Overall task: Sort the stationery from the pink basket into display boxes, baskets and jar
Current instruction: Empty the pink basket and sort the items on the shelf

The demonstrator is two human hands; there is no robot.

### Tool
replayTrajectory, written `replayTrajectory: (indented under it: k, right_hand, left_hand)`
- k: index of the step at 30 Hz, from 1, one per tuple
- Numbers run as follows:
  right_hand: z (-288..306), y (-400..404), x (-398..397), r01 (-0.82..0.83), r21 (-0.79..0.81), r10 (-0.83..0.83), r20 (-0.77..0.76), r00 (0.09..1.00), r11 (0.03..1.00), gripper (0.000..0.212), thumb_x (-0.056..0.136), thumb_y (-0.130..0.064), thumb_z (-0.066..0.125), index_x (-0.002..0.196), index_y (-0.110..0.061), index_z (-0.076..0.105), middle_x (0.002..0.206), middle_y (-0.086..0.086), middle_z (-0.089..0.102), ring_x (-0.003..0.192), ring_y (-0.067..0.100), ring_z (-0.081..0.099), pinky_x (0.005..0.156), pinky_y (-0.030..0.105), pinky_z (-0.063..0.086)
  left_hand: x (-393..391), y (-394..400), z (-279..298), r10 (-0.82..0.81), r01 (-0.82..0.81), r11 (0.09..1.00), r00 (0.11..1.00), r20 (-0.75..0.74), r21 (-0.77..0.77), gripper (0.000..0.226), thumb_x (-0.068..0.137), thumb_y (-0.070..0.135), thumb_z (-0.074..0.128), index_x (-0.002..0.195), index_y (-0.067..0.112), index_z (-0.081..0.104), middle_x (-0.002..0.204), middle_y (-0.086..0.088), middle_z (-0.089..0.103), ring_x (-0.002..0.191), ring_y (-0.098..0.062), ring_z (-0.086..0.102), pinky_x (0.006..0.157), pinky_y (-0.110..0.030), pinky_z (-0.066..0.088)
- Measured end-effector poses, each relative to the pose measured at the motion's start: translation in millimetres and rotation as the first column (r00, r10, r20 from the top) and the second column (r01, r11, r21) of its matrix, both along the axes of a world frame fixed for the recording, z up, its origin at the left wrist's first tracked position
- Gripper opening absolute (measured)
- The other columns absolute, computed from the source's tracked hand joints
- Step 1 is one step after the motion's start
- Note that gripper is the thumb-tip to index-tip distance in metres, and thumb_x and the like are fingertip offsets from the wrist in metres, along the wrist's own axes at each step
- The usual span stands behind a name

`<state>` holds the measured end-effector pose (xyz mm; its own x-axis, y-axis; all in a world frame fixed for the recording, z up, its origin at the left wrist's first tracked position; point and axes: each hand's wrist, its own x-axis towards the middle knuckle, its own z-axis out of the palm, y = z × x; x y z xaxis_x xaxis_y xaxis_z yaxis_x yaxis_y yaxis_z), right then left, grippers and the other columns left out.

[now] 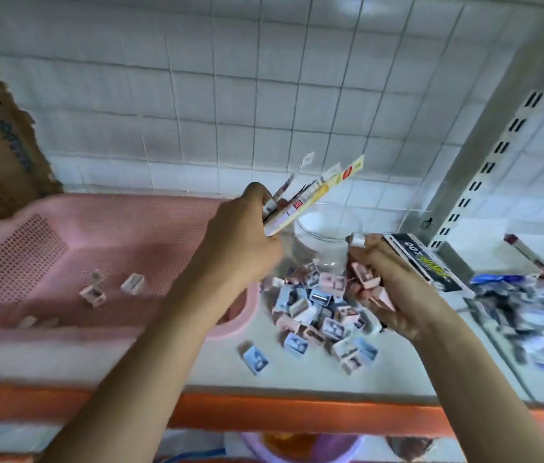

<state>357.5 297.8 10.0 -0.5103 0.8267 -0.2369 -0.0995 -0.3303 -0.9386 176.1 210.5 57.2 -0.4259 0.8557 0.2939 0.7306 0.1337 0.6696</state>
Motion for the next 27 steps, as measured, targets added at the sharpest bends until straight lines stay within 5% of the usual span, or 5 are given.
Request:
replayTrajectory:
  k: [7, 12, 18, 23, 27]
  right_hand:
    - [-28, 18, 35, -0.041, 0.096, 0.021, 0.193, 0.981, 0.995, 0.02, 0.086, -0.008, 0.065, 0.1, -0.018, 0.055, 0.056, 0.003, 0.058, 0.047, 0.017, 0.05, 0.045, 0.023, 0.04]
    - [-43, 21, 40, -0.187, 0.153, 0.139, 0.281, 0.95, 0.97, 0.025, 0.084, -0.022, 0.07, 0.105, -0.013, 0.06, 0.059, 0.003, 0.058, 0.047, 0.016, 0.046, 0.044, 0.023, 0.036]
    - [-41, 24, 31, -0.381, 0.444, 0.06, 0.585, 0.809, 0.811, 0.036, 0.081, -0.03, 0.072, 0.115, -0.025, 0.062, 0.07, -0.001, 0.063, 0.046, 0.005, 0.051, 0.046, 0.017, 0.041]
    - [-35, 23, 26, -0.45, 0.367, 0.192, 0.56, 0.806, 0.814, 0.028, 0.091, -0.02, 0.059, 0.115, -0.034, 0.06, 0.07, 0.0, 0.061, 0.053, 0.006, 0.052, 0.047, 0.018, 0.044]
    - [-38, 26, 29, -0.333, 0.319, 0.153, 0.477, 0.865, 0.887, 0.015, 0.095, -0.02, 0.053, 0.093, -0.014, 0.066, 0.068, 0.01, 0.059, 0.05, 0.019, 0.052, 0.046, 0.023, 0.042]
  left_hand:
    - [71, 11, -29, 0.097, -0.11, 0.99, 0.985, -0.142, -0.085, 0.025, 0.083, 0.008, 0.057, 0.097, 0.018, 0.038, 0.071, 0.008, 0.041, 0.061, -0.013, 0.041, 0.048, -0.021, 0.027]
    - [75, 1, -37, 0.104, -0.111, 0.986, 0.993, -0.056, -0.127, 0.025, 0.084, 0.005, 0.06, 0.096, 0.014, 0.04, 0.073, 0.011, 0.041, 0.059, -0.006, 0.046, 0.042, -0.013, 0.038]
    - [72, -7, -46, 0.121, -0.124, 0.983, 0.992, -0.037, -0.131, 0.019, 0.084, 0.008, 0.06, 0.095, 0.011, 0.045, 0.088, -0.001, 0.057, 0.066, -0.013, 0.054, 0.049, -0.022, 0.041]
    - [67, -13, -49, 0.113, -0.106, 0.988, 0.992, 0.052, -0.109, 0.017, 0.083, 0.007, 0.06, 0.091, 0.014, 0.047, 0.086, -0.001, 0.058, 0.065, -0.01, 0.053, 0.044, -0.014, 0.034]
    - [65, -11, -50, 0.112, -0.106, 0.99, 0.992, 0.057, -0.097, 0.017, 0.082, 0.007, 0.06, 0.093, 0.013, 0.048, 0.087, -0.001, 0.058, 0.07, -0.016, 0.055, 0.05, -0.023, 0.04]
